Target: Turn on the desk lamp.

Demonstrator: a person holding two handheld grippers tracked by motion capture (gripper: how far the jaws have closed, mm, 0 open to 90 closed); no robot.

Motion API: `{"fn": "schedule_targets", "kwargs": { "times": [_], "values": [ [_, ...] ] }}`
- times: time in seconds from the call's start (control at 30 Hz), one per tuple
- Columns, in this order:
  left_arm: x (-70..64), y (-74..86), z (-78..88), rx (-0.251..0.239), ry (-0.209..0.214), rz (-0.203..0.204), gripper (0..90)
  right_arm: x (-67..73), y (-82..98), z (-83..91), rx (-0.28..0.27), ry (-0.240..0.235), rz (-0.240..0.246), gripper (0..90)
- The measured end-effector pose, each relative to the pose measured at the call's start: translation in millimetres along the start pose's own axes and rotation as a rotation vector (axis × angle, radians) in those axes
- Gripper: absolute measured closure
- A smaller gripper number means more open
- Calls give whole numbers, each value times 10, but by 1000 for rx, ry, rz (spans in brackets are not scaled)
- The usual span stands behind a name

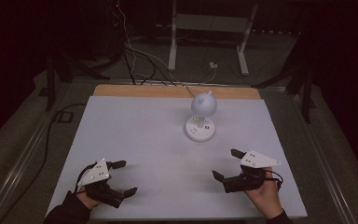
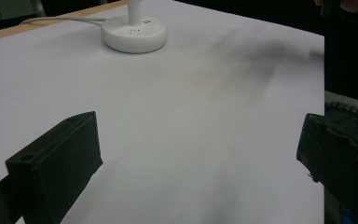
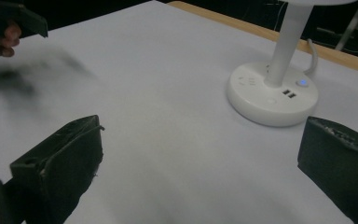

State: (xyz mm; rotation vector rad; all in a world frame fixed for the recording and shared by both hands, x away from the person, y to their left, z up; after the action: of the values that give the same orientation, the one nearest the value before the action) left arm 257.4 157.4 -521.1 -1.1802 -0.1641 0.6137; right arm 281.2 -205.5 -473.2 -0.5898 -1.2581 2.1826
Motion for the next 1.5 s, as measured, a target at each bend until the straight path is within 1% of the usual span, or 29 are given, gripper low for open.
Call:
{"fn": "schedule_targets", "kwargs": {
  "times": [0.07,0.3,0.33,0.47,0.57,0.77,0.8,0.87,1.1,1.2,1.33,1.4,1.43,1.5],
  "values": [
    [-2,-1,1,1,3,-3,2,-1,-15,-5,-1,-5,-3,0],
    [-6,1,-4,7,10,0,2,-41,-118,-54,-3,6,5,0],
    [-6,1,-4,7,9,0,2,-56,-154,-70,-7,5,2,0],
    [-5,6,-5,14,2,-2,2,-88,-205,-99,-13,15,-4,0],
    [-6,8,-6,16,2,0,2,-149,-250,-149,-7,44,1,0],
    [-1,5,-5,13,-1,3,2,-211,-309,-203,-6,67,0,0],
    [0,6,-6,14,-1,3,2,-234,-330,-224,-5,82,-1,0],
    [-3,4,-6,13,0,3,2,-244,-339,-236,-6,81,2,0],
    [0,2,-3,12,1,7,2,-302,-404,-322,-3,106,16,0],
    [0,5,-4,14,-1,6,2,-341,-430,-381,2,123,14,0],
    [-1,3,-3,12,-1,6,2,-377,-431,-434,12,128,7,0],
    [-1,3,-1,13,-1,7,2,-401,-431,-471,13,127,-7,0],
    [0,1,0,10,-1,5,2,-430,-429,-510,18,140,-5,0],
    [1,0,-1,10,0,7,2,-442,-427,-530,22,140,-7,0]
  ]
}}
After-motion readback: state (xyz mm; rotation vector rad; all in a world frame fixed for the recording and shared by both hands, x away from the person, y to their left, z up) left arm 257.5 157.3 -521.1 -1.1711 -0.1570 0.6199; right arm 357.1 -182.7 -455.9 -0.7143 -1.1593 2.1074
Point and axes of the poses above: each handheld gripper's, and its own axes: z roughly backward along the jaws, y roughly out of its underside, x roughly to its left, the point moved 6 cm from there along -z, roughly forward along the jaws, and after that the axes turned 7 degrees about z, right-handed, at the moved point
